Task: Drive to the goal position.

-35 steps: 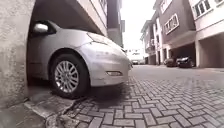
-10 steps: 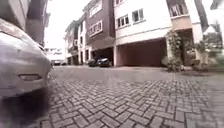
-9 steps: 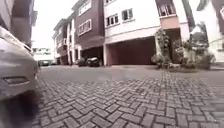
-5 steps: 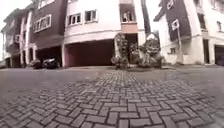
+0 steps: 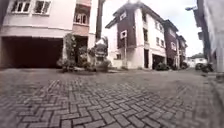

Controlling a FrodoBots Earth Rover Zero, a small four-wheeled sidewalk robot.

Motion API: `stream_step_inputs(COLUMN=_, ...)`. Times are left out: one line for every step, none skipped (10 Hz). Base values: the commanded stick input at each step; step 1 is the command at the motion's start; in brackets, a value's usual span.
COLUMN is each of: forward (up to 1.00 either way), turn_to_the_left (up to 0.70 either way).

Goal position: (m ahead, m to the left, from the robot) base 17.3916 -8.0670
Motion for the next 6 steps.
stream_step_inputs(forward=0.05, turn_to_the_left=0.05)
stream_step_inputs(forward=0.05, turn_to_the_left=0.05)
stream_step_inputs(forward=0.05, turn_to_the_left=0.05)
stream_step_inputs(forward=0.05, turn_to_the_left=0.05)
stream_step_inputs(forward=0.05, turn_to_the_left=0.05)
stream_step_inputs(forward=0.05, turn_to_the_left=0.05)
